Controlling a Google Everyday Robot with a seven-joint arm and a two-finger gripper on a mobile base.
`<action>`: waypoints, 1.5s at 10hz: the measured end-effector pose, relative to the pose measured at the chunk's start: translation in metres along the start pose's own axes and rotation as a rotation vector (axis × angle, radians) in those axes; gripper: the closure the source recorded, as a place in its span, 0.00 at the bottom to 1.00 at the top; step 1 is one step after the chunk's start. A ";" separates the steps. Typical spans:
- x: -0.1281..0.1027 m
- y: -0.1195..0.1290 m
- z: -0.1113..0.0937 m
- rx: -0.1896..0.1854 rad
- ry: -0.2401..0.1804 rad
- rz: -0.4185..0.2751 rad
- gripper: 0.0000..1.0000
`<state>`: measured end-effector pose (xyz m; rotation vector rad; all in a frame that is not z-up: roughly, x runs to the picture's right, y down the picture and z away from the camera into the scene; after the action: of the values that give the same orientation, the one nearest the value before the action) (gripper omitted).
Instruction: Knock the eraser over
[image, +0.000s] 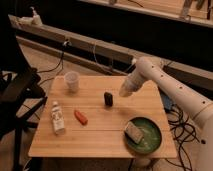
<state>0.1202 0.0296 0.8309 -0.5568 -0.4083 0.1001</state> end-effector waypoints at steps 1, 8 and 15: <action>0.001 0.001 0.001 -0.001 0.005 -0.006 0.73; -0.006 0.002 0.005 -0.014 0.001 -0.018 0.73; -0.006 -0.010 0.019 -0.014 -0.013 -0.027 0.73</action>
<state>0.1070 0.0299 0.8490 -0.5645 -0.4298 0.0747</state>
